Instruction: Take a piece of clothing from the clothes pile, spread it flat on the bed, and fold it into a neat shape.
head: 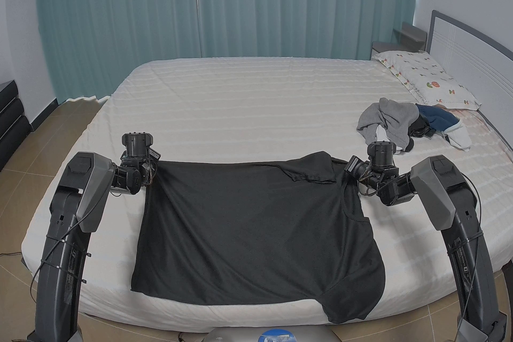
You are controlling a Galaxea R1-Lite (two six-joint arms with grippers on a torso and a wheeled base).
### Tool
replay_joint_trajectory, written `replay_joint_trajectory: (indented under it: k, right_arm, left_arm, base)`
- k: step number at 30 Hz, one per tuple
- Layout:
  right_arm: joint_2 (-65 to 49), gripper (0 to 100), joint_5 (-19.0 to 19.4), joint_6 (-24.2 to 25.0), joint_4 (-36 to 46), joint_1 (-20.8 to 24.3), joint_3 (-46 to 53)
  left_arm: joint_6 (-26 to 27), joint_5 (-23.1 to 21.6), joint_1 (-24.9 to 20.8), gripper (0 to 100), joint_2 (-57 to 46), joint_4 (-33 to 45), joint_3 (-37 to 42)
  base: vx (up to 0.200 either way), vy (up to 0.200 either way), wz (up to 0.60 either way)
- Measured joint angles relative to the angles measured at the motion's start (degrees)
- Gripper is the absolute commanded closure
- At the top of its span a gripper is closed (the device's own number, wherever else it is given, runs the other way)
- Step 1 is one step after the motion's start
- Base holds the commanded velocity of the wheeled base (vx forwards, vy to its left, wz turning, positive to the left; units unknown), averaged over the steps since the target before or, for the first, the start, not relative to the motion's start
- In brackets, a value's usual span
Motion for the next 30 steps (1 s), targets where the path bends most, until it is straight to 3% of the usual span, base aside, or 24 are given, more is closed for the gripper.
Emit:
replay_joint_trajectory:
  k: [20, 21, 23, 24, 30]
  right_arm:
    - [2.9, 100, -2.2, -0.4, -5.8, -1.8, -6.5]
    - [3.1, 100, -2.2, -0.5, -5.8, -1.7, -6.5]
    - [3.5, 100, -2.3, -0.6, -5.8, -1.7, -6.5]
    - [3.7, 0, -2.3, -0.6, -5.8, -1.6, -6.5]
    - [4.5, 0, -2.9, -0.9, -5.2, -1.3, -6.5]
  left_arm:
    - [1.2, -0.4, 0.3, 100, 0.2, -3.9, 0.0]
    - [1.5, -0.5, 0.3, 0, 0.3, -3.9, 0.0]
    - [1.8, -0.8, 0.3, 0, 0.5, -3.8, 0.0]
    - [1.8, -0.9, 0.3, 0, 0.5, -3.7, 0.0]
    - [1.9, -1.6, 0.0, 0, 0.8, -3.5, 0.0]
  base:
    - [0.000, 0.000, 0.00]
    - [0.000, 0.000, 0.00]
    - [0.000, 0.000, 0.00]
    - [0.000, 0.000, 0.00]
    - [0.000, 0.000, 0.00]
